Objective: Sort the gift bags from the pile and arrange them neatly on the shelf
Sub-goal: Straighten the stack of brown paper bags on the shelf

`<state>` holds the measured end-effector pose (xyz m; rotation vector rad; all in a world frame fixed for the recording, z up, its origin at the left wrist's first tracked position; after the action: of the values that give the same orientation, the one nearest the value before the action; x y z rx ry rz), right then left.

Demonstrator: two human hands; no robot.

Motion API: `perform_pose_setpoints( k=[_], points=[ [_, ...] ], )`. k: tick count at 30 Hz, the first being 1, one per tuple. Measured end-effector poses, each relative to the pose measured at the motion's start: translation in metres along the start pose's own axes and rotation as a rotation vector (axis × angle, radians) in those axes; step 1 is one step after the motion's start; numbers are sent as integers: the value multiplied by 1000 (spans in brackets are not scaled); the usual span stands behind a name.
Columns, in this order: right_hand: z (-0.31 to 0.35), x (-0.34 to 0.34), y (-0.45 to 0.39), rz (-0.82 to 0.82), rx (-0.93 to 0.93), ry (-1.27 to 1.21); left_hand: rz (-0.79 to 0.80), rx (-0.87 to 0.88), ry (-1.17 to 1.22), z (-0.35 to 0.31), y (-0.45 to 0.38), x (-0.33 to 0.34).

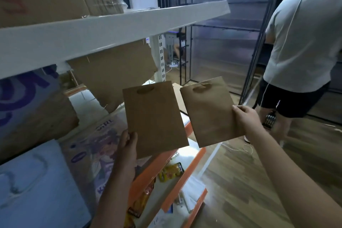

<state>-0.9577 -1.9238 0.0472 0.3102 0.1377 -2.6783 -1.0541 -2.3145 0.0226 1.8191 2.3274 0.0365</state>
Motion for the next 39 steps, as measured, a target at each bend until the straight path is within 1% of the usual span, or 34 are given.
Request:
perform_pose_setpoints(
  k=[2,5,7,10,15,17,21,26,29,31,35,37,39],
  points=[
    [3,24,-30,66,1,-20,-58,8,0,1,-10,12],
    [7,67,-73,172,-28,-16,-186,-45,31,5,-21,23],
    [11,98,-94,269,-51,8,-249,-41,-21,4,-24,32],
    [13,144,-115,424,-65,38,-349,-54,-18,5,-26,40],
    [13,205,-132,628,-111,99,-509,-64,43,12,-22,49],
    [10,221,-135,689,-140,133,-543,-83,83,16,-16,54],
    [-6,233,-143,740,-193,210,-535,-71,88,17,-10,71],
    [-14,240,-150,746,-215,172,-490,-20,-2,8,-11,108],
    [-17,242,-155,789,-181,144,-462,20,4,-3,-19,139],
    [-18,242,-164,801,-144,96,-435,57,-48,-14,-26,164],
    [-20,237,-185,739,-114,78,-409,12,-12,-17,-38,207],
    [-21,235,-190,726,-114,76,-411,-10,-65,-12,-41,222],
    [-23,236,-188,739,-114,73,-442,0,-204,-7,-45,226]
  ],
)
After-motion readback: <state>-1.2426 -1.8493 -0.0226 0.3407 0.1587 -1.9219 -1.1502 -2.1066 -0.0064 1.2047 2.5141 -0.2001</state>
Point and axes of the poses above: each hand's wrist, its own y-axis away from the middle knuckle, its own x-axis out of the palm, z = x × y, the point moved 10 cm from there along -y, towards the middle knuckle, and after that the axes turned 13 degrees about -z, right-handed, at the moved point
